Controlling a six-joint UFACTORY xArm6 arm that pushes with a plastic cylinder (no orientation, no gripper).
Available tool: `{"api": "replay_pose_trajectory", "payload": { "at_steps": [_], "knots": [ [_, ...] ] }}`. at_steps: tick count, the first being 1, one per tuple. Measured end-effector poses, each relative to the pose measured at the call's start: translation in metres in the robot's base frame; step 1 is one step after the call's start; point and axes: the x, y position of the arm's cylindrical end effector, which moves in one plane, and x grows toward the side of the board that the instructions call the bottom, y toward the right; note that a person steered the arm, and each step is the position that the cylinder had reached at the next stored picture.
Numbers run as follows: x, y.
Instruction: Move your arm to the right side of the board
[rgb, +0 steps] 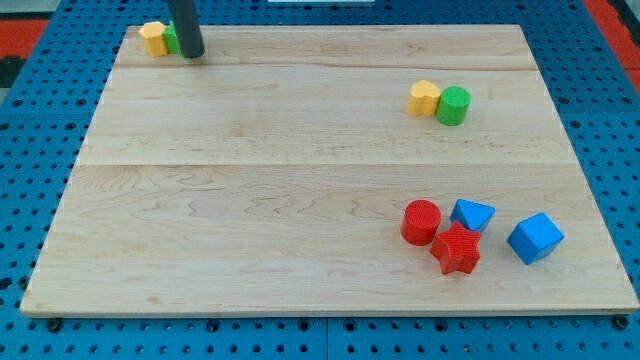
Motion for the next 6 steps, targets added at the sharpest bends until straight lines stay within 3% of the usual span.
{"api": "replay_pose_trajectory", "payload": {
  "at_steps": [1, 2, 3, 6],
  "knots": [
    [0.019, 0.094],
    [0.010, 0.195],
    [0.008, 0.242],
    [0.005, 0.239]
  ]
}}
